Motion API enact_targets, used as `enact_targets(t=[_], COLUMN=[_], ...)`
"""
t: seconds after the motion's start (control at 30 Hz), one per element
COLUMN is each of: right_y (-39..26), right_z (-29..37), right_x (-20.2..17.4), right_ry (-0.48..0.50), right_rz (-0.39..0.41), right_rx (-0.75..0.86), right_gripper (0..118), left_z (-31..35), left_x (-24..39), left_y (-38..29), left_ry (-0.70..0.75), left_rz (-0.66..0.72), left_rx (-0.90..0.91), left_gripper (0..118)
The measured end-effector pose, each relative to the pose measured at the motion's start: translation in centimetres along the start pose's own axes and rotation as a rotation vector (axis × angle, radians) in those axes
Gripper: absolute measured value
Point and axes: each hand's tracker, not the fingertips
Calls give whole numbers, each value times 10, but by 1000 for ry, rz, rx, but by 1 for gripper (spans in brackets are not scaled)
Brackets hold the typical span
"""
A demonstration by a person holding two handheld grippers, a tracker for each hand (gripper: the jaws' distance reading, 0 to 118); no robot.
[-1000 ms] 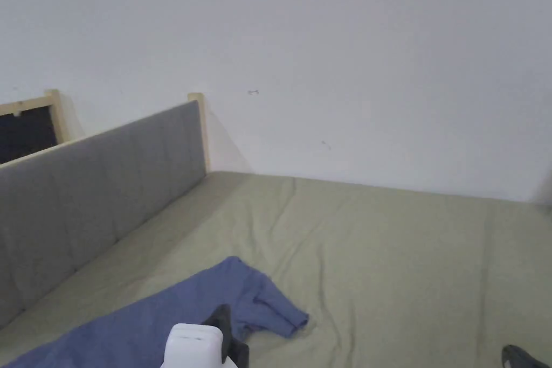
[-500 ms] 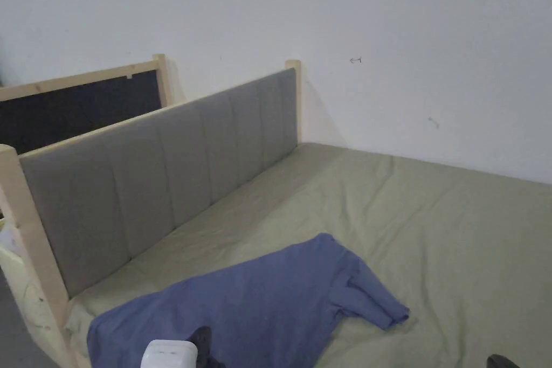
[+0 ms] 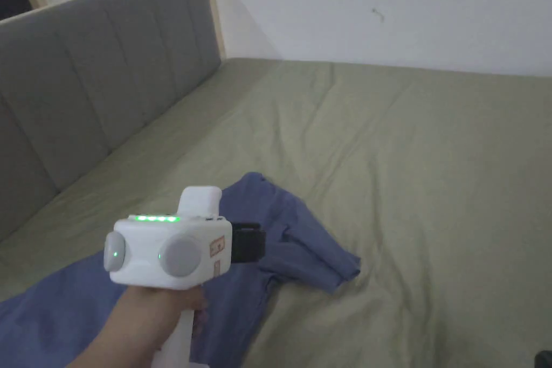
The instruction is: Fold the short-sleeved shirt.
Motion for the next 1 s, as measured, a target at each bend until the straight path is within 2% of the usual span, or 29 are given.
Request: enact_targets(t=[0.03, 0.1, 0.13, 0.23, 0.27, 0.3, 0.33, 0.37, 0.4, 0.43, 0.53, 0.63, 0.7, 0.8, 1.0], right_y=[-3, -7, -9, -14, -14, -15, -15, -14, -14, -12, -4, 7, 14, 13, 13], right_z=[-5, -13, -16, -20, -20, -19, -18, -16, -15, -12, -2, 15, 30, 74, 153], right_x=[5, 13, 16, 23, 25, 27, 29, 31, 32, 34, 37, 41, 45, 62, 90], right_ry=[-4, -3, -5, -4, -2, -5, -5, -5, -11, -16, -26, -45, -60, -94, -220], right_rz=[-5, -20, -33, -74, -82, -89, -92, -92, -92, -94, -120, -137, -152, -168, -178], right_rx=[-10, -28, -39, -57, -58, -59, -59, -58, -57, -55, -15, 29, 54, 94, 150], right_gripper=[0, 0, 0, 0, 0, 0, 0, 0, 0, 0, 0, 0, 0, 0, 0], left_z=[-17, -44, -56, -92, -91, -93, -93, -90, -81, -78, -55, -18, 23, 72, 139], left_x=[2, 11, 17, 28, 32, 37, 45, 54, 59, 63, 62, 89, 125, 192, 364], left_y=[7, 19, 20, 23, 20, 16, 13, 9, 7, 7, 19, 35, 45, 55, 38], left_ry=[-9, 48, 100, 122, 118, 86, 94, 165, 187, 190, 144, 91, 36, -124, -466], left_rz=[-13, -77, -84, -66, -59, -57, -62, -111, -151, -165, -85, -97, -132, -221, -431], left_rx=[-15, 19, 0, -109, -148, -154, -149, -111, -92, -104, -27, 29, 74, 159, 193], left_gripper=[118, 112, 112, 110, 97, 55, 39, 31, 7, 2, 2, 2, 2, 2, 2])
